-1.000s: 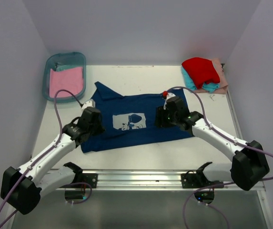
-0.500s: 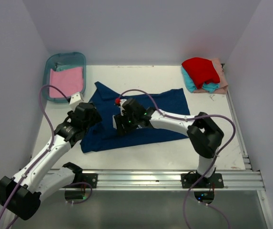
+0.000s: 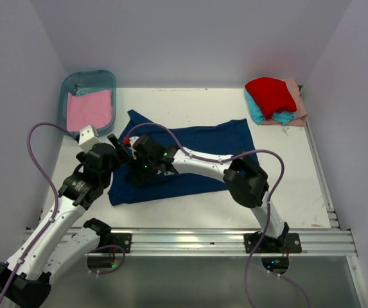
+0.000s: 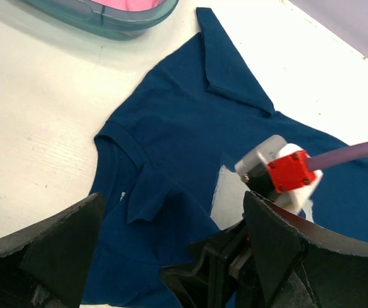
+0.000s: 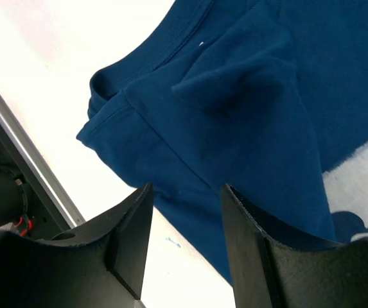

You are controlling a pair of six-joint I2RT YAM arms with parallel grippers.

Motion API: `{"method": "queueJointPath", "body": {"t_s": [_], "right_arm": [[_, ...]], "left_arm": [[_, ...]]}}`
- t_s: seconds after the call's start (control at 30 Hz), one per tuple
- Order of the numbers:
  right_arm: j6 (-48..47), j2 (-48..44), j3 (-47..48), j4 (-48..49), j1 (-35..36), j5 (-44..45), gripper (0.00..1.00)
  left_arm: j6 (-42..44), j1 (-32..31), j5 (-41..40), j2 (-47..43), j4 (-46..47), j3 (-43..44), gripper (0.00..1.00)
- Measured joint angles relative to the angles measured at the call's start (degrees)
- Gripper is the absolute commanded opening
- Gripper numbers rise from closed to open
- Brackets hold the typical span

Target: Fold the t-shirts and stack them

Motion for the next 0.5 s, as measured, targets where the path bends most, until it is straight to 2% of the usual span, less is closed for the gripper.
{"method": "queueJointPath", "body": {"t_s": [0.5], "right_arm": [[0.11,5.05,2.95,-3.87,0.83,1.57,0.36]], "left_arm": [[-1.25,0.07,-1.97,-3.15,-1.75,-0.02,0.97]]}}
